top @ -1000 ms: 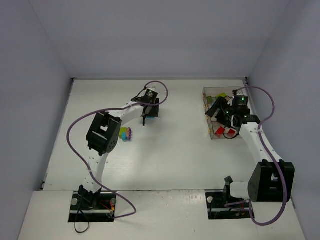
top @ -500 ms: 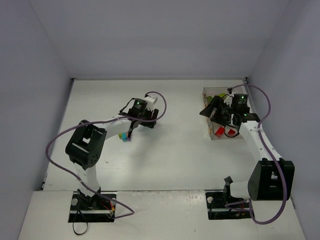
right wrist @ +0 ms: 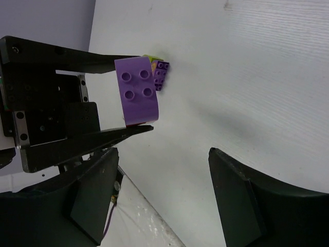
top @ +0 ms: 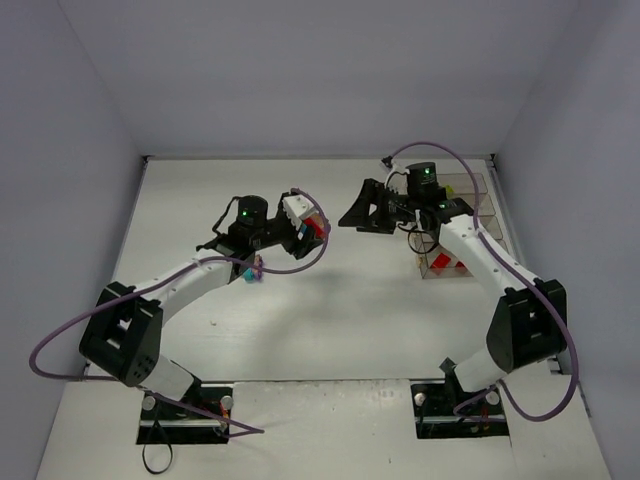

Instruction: Sort the legos into containers by color

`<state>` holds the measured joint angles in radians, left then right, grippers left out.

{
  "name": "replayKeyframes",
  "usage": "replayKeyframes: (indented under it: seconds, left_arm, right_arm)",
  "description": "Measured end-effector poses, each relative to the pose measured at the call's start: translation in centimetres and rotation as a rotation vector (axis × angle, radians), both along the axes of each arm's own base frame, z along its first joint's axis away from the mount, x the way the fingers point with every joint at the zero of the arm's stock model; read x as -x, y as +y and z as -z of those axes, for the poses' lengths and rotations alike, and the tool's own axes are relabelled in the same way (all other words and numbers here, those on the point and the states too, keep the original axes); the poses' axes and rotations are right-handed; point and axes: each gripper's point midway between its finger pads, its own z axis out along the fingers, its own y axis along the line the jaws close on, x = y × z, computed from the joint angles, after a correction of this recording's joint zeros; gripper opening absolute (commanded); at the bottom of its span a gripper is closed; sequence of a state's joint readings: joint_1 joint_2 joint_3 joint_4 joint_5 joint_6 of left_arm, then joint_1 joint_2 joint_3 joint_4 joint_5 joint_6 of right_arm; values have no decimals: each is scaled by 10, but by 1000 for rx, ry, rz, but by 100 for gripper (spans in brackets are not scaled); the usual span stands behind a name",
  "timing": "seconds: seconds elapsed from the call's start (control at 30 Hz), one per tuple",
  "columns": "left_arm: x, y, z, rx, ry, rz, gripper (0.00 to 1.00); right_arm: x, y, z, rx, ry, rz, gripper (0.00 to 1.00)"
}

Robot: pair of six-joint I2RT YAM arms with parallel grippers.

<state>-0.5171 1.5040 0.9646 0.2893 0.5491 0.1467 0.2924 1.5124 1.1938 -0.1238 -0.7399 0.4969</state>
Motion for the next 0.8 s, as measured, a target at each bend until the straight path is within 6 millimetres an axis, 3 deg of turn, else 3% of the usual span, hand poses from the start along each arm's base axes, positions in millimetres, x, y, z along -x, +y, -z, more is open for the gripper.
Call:
replayKeyframes:
  seconds: [0.23,0.47,0.67,0.8]
  left_arm:
    - [20,3,-3,-14,-54,72,25]
    - [27,0,0,-30,-77,117,26]
    - [30,0,-6,-30,-107,136,26]
    - [31,0,-6,-33,-110,141,26]
  right_arm:
    - [7,29,-3,-22,9,-88,68]
    - [12,53,4,-15,26,-149,65]
    - [12,60,12,-8,43,-165,50]
    - [11,62,13,-8,45,-169,28]
